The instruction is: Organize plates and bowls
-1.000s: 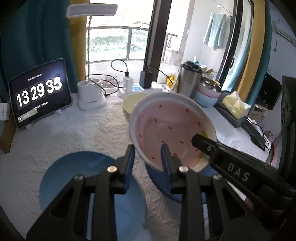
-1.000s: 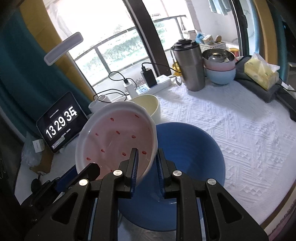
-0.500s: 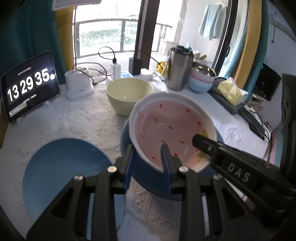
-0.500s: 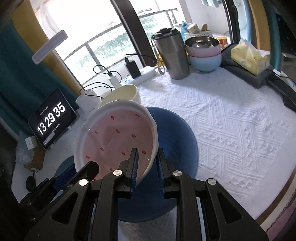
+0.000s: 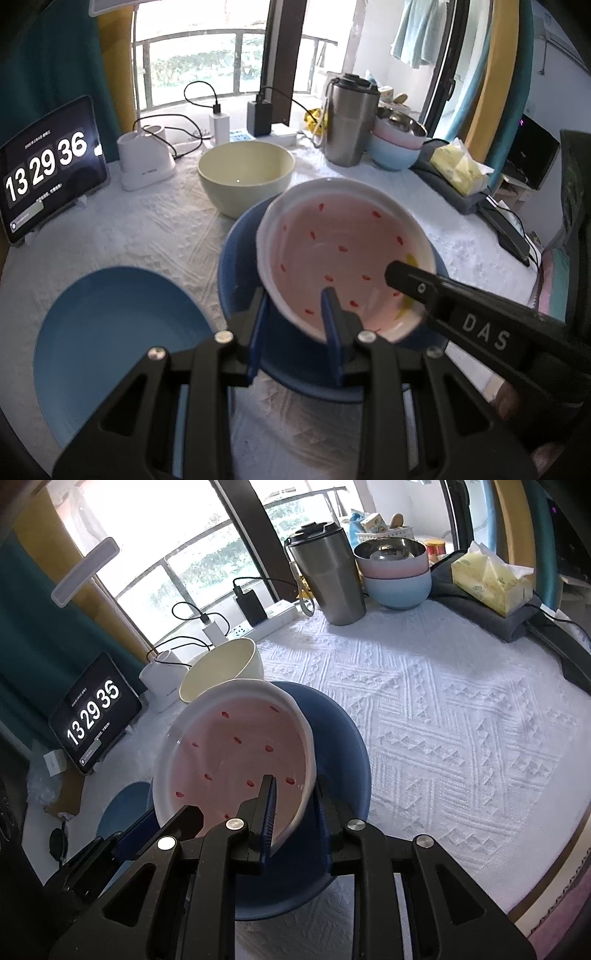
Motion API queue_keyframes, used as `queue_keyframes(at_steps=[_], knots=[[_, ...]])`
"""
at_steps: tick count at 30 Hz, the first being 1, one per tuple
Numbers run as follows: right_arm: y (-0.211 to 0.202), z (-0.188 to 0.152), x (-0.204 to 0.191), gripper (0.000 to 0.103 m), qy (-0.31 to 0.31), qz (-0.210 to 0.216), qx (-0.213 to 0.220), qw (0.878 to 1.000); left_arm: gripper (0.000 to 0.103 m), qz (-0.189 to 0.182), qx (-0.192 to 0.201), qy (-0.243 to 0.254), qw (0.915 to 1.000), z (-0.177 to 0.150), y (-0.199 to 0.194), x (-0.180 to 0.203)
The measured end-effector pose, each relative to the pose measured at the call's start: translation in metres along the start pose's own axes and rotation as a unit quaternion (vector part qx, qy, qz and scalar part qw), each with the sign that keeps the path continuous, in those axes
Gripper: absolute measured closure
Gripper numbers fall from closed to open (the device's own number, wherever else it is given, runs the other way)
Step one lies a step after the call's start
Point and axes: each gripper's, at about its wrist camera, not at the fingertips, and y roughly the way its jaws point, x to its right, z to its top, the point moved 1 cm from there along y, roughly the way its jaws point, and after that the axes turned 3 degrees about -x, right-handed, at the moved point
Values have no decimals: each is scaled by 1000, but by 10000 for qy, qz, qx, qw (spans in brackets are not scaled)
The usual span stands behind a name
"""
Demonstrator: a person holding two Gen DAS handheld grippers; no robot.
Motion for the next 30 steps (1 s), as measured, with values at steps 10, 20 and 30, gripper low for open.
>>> queue_keyframes(at_steps=[10,20,30], knots=[[3,2,0,76,-78,42,-66,9999,72,57,61,147,9999,1,-5,3],[-4,4,-3,69,-143,23,46,9999,71,99,69,100,9999,0,-7,-4],[-20,15,8,69,-30,-173,394,9991,71,79,76,70,9999,2,-8,-7]])
